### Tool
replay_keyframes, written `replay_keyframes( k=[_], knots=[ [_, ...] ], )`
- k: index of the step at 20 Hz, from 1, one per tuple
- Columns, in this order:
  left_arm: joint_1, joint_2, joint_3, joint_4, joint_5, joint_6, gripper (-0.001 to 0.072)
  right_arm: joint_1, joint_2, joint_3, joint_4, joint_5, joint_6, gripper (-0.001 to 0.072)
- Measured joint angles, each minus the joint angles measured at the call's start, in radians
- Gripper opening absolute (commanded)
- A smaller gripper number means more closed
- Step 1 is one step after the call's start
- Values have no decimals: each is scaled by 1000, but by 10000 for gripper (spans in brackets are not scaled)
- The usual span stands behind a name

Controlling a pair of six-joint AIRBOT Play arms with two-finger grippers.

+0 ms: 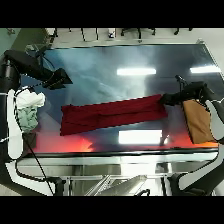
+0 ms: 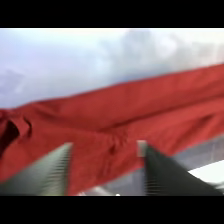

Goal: Fold the shirts.

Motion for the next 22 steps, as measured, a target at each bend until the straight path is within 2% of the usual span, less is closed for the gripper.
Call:
replay_keyframes(
  k=[1, 2, 5, 8, 13, 18, 22],
  knots=[
    [-9, 0, 8, 0, 17, -1, 35, 0, -17, 4, 12, -17, 0, 107],
    [-20, 2, 13, 0, 34, -5, 14, 0, -30, 7, 18, -33, -3, 23],
    [-67, 33, 4, 1, 45, -7, 14, 0, -54, 12, 47, -71, -10, 22],
    [-137, 95, -56, 3, -5, -7, 15, -2, -43, 12, 60, -87, -15, 21],
    [-336, 144, -281, 3, -227, -7, 14, -32, 89, 13, 77, -200, -18, 21],
    [-563, -11, -406, -2, -539, -6, 14, -69, 296, 14, 126, -347, -10, 21],
    [-667, -205, -301, -45, -614, -9, 14, -77, 420, 42, 152, -431, 15, 21]
  ],
)
